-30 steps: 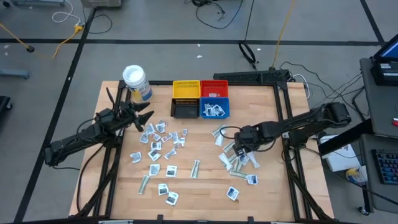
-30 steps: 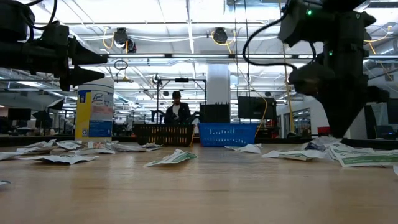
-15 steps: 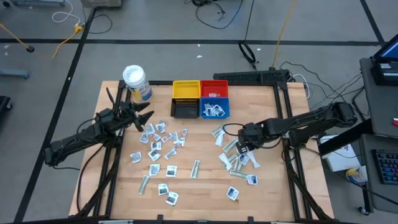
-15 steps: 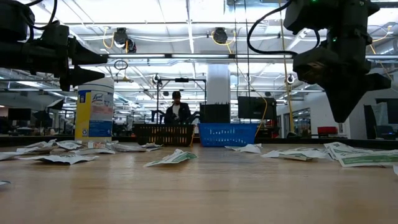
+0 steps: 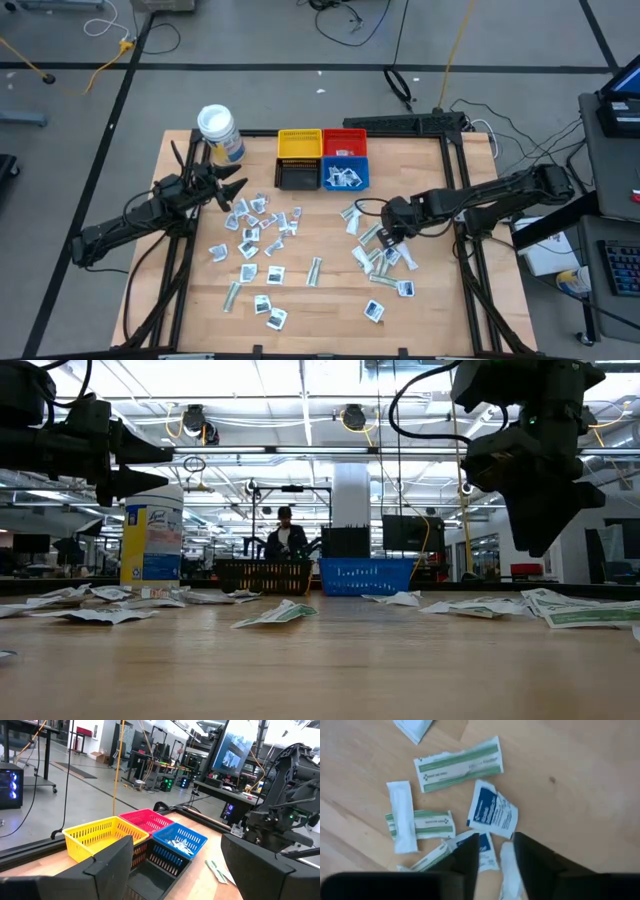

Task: Pick & Place First Aid Supplies
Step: Put the blue alcohol pad into the blue basket

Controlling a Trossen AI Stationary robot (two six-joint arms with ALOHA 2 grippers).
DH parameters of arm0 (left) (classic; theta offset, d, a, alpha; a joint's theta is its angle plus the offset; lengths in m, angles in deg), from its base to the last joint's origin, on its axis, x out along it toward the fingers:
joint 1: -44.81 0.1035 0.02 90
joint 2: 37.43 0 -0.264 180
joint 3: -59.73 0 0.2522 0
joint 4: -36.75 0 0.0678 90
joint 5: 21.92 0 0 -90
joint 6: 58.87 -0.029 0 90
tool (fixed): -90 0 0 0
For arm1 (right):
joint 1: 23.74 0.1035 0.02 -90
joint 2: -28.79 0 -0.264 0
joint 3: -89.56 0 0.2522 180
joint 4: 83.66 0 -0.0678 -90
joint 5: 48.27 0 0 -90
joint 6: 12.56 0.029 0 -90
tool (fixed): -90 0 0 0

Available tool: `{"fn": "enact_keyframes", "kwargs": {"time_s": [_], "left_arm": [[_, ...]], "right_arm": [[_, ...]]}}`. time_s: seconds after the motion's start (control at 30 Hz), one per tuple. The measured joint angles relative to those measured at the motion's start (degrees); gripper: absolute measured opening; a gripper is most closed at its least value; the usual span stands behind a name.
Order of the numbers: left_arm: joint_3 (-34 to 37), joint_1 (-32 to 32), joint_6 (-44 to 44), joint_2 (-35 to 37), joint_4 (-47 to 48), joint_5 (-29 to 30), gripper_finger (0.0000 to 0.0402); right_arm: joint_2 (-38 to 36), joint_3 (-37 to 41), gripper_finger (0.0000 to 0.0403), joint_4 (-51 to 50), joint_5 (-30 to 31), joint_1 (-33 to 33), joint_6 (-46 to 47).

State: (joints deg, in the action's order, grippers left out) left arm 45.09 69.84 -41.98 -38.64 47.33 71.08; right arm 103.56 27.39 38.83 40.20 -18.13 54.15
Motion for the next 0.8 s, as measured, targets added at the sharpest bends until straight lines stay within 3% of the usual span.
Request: {"fn": "enact_keyframes", "kwargs": {"time_s": [0.13,0.27,0.57,0.8], "left_arm": [[0.0,0.0,0.0,0.0,0.0,0.0,0.0306],[0.0,0.0,0.0,0.0,0.0,0.0,0.0306],[0.0,0.0,0.0,0.0,0.0,0.0,0.0306],[0.0,0.0,0.0,0.0,0.0,0.0,0.0306]], "right_arm": [[0.0,0.0,0.0186,0.0,0.2,0.0,-3.2],[0.0,0.0,0.0208,0.9,0.1,0.0,-10.8],[0.0,0.0,0.0194,3.3,0.0,0.0,-38.1],[1.4,0.0,0.0178,2.9,0.1,0.0,-42.1]]}}
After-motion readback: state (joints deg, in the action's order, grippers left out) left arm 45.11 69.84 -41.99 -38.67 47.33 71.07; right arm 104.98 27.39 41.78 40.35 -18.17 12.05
